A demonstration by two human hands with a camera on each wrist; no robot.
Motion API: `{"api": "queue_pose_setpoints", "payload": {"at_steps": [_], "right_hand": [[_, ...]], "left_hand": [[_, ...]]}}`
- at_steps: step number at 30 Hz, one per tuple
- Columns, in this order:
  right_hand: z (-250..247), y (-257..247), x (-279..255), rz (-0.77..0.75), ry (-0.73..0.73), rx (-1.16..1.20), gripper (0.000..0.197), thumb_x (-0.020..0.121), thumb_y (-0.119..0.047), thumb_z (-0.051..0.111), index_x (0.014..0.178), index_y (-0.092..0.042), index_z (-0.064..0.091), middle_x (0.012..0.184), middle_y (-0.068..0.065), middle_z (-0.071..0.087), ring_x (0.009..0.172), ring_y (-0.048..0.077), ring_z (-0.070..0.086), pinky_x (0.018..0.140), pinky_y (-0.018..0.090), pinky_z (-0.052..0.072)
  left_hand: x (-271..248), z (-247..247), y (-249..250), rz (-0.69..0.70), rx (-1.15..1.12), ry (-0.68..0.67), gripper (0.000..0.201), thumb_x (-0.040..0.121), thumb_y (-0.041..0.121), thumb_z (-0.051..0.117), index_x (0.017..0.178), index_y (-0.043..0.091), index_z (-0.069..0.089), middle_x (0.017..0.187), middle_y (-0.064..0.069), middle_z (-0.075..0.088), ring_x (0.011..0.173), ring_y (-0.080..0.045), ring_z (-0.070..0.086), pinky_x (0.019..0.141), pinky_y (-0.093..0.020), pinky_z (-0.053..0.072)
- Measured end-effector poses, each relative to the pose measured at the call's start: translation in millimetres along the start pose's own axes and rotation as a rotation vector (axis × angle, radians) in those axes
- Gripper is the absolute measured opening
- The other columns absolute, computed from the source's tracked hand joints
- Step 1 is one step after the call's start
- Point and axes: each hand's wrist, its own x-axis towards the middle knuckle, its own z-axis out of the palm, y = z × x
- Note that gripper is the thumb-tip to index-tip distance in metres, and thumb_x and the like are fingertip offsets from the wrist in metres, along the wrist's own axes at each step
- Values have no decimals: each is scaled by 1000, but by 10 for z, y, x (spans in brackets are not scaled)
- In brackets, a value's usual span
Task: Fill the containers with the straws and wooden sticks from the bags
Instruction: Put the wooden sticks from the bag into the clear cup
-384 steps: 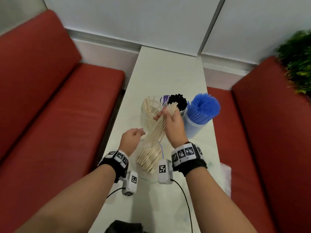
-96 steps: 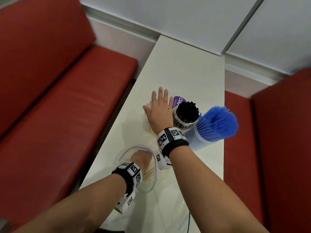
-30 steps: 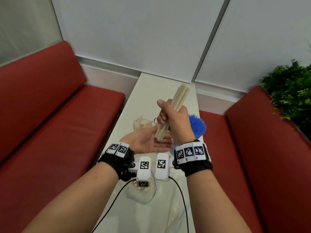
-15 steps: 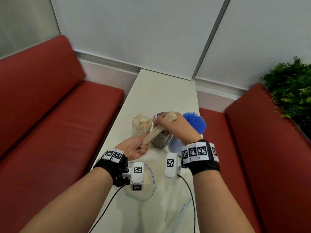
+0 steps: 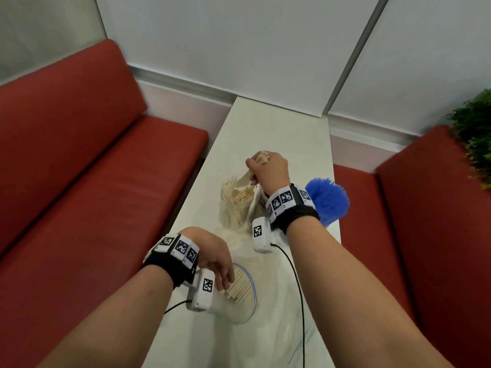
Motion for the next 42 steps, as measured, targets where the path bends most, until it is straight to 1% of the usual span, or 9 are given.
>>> {"api": "queue_pose_setpoints", "payload": {"at_steps": [4, 7, 10, 13, 16, 20, 23, 27, 42], "right_hand": [[305, 281, 152, 64, -39, -134, 19, 87, -14, 64, 78, 2, 68, 60, 12, 65, 53, 25, 66, 59, 33, 58], [437, 415, 221, 103, -55, -162, 15, 88, -14, 65, 75, -6, 66, 54, 4, 61, 38, 6, 56, 51, 22, 52], [503, 516, 227, 145, -66, -180, 12, 88, -11, 65, 80, -3, 69, 52, 1, 58, 32, 2, 50, 43, 17, 46], [563, 562, 196, 170, -71, -201, 14, 88, -11, 64, 86, 2, 71, 70, 11, 67, 55, 16, 60, 50, 26, 45], [584, 560, 180, 178, -85, -208, 27, 89, -16, 66, 111, -2, 71, 106, 14, 72, 91, 26, 69, 66, 25, 50], [586, 496, 144, 9, 5, -317, 31, 88, -33, 65, 117, -20, 63, 112, 5, 54, 85, 24, 62, 67, 34, 48], [641, 479, 102, -186, 105, -536, 41, 96, -33, 52, 134, -18, 57, 128, 9, 49, 110, 29, 54, 82, 41, 50], [797, 667, -30, -244, -157, -879, 65, 107, -40, 31, 160, -6, 14, 168, 14, 8, 155, 35, 2, 125, 50, 6], [837, 928, -157, -237, -356, -967, 72, 108, -44, 29, 159, -2, 0, 169, 15, -7, 155, 31, -12, 124, 46, -12]], "left_hand": [[378, 145, -60, -23, 265, 163, 44, 96, 2, 51, 139, 8, 48, 136, -17, 55, 123, -33, 56, 99, -35, 48], [577, 174, -182, 97, 537, 452, 41, 95, 15, 55, 136, 16, 52, 137, -10, 53, 125, -27, 52, 103, -32, 43], [764, 224, -274, 85, 671, 719, 41, 98, 25, 48, 137, 10, 49, 140, -10, 51, 128, -24, 49, 107, -30, 36], [930, 228, -305, 21, 763, 802, 48, 100, 30, 45, 139, 2, 42, 139, -16, 50, 126, -28, 50, 103, -32, 38], [1013, 199, -325, -31, 793, 831, 47, 98, 34, 50, 135, 5, 46, 135, -12, 54, 123, -26, 52, 103, -33, 41], [1050, 182, -315, -101, 860, 813, 42, 96, 34, 53, 130, 9, 53, 128, -8, 61, 116, -25, 59, 96, -32, 46], [1083, 185, -332, -130, 925, 837, 33, 97, 31, 51, 122, 11, 59, 123, -6, 64, 112, -23, 60, 97, -33, 44], [1101, 221, -356, -151, 854, 829, 29, 100, 18, 43, 122, 7, 58, 125, -10, 62, 114, -24, 59, 97, -32, 43], [1084, 307, -346, -206, 852, 768, 30, 102, 22, 41, 123, 7, 56, 126, -10, 60, 116, -25, 57, 98, -33, 44]]}}
